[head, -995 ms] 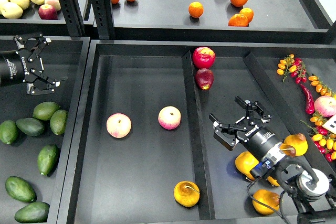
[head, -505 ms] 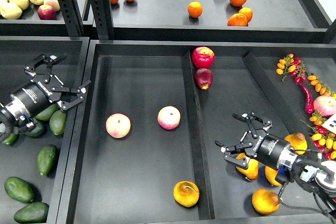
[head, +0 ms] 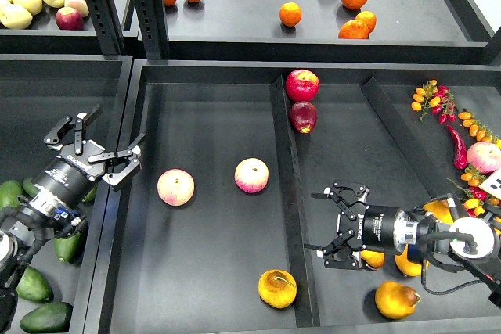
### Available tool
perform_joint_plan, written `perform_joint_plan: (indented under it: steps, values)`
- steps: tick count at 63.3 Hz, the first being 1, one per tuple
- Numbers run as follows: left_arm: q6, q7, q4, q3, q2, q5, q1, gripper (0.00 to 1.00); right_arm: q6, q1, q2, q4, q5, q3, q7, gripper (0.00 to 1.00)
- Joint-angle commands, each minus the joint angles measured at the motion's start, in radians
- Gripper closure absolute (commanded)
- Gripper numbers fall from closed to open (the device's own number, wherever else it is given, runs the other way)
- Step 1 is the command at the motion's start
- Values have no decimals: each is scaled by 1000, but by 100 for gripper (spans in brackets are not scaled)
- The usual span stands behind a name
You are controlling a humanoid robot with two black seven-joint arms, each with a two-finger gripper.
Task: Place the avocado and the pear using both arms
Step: 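Move the right gripper down over the yellow pear nearest the robot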
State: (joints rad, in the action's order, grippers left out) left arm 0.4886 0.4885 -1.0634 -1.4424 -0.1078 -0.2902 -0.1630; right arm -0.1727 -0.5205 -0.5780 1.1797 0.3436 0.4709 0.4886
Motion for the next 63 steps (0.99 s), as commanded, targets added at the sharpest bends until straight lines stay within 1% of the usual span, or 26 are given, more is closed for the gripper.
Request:
perform_joint_plan:
  steps: [1,9,23,29,42,63]
  values:
    - [0,0,-12,-26,19,-1,34,1,-1,7,3,0,0,-8,0,0]
    - [0,0,-13,-38,42,-1,50,1,-1,-3,4,-8,-2,-51,0,0]
    - [0,0,-49,-43,106,2,77,1,1,-19,20,-25,-11,-187,0,0]
    - [0,0,-59,-49,108,6,86,1,1,-27,33,-38,-9,-230,0,0]
    - [0,0,-59,-56,108,16,88,1,1,-30,67,-75,-11,-252,0,0]
    - [0,0,-60,-56,108,16,97,1,1,-38,165,-179,-11,-247,0,0]
